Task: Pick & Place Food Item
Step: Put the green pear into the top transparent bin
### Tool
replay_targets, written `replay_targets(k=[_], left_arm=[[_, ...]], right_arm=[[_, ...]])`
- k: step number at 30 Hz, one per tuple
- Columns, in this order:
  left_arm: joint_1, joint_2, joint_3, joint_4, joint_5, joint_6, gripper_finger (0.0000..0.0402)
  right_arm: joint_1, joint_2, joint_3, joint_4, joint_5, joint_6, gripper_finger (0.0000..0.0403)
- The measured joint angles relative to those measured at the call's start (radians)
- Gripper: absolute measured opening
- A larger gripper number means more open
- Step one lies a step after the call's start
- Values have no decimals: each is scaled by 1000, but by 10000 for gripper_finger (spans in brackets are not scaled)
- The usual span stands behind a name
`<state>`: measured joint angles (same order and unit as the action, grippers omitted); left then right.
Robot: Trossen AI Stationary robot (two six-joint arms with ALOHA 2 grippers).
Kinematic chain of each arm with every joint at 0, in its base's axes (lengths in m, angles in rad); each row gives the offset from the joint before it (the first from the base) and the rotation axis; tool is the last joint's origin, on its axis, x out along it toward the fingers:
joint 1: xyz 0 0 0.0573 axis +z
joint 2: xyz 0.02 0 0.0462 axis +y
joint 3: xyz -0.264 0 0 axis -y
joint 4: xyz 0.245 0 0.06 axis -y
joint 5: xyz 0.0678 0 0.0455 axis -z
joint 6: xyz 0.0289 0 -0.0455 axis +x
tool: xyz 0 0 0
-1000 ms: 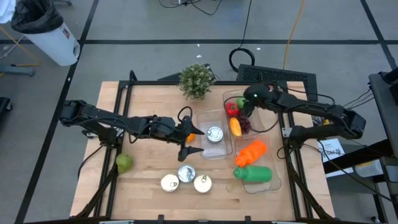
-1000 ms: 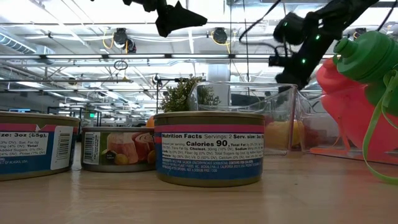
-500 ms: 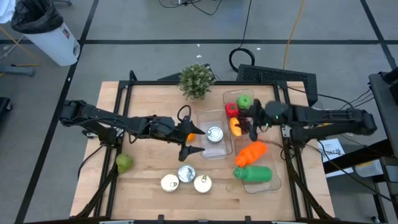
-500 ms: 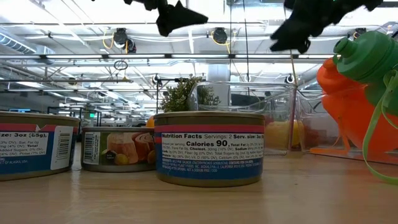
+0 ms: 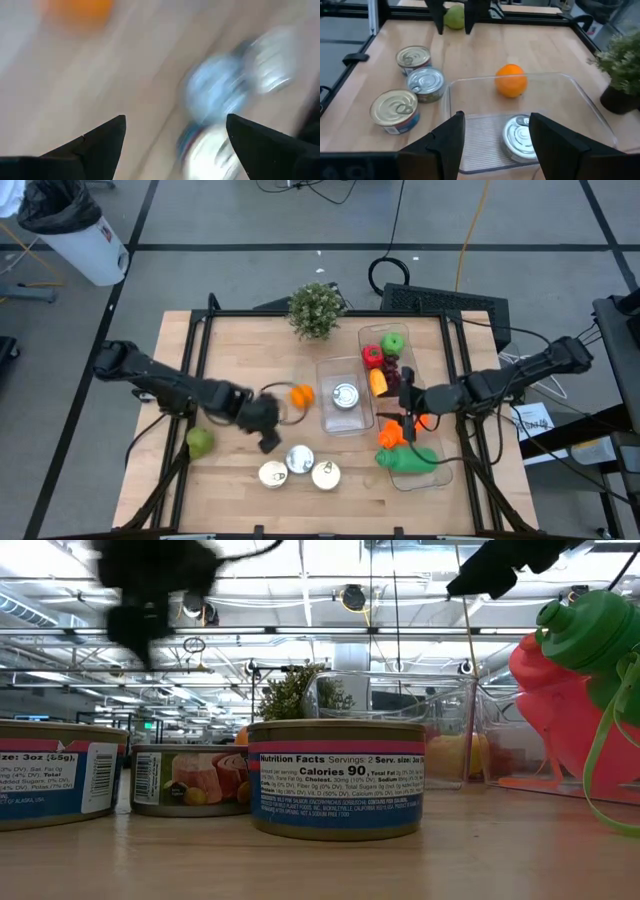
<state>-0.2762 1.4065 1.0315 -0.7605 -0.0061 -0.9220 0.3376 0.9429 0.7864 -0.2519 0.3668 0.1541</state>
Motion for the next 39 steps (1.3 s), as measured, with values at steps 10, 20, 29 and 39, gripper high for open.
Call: replay_targets(k=[10, 20, 29, 39], left_arm=[[-366, -1, -7, -662, 52, -940, 349], [-559, -1, -8, -716, 196, -1294, 349], [-570, -1, -118, -601, 163, -1369, 349], [-547, -8, -245, -343, 46, -1308, 349]], right_arm=[[5, 21, 0, 0, -3, -8, 205], [5, 24, 0, -2, -5, 2, 206], [5, 24, 0, -2, -5, -1, 206], [5, 24, -1, -3, -5, -1, 206]])
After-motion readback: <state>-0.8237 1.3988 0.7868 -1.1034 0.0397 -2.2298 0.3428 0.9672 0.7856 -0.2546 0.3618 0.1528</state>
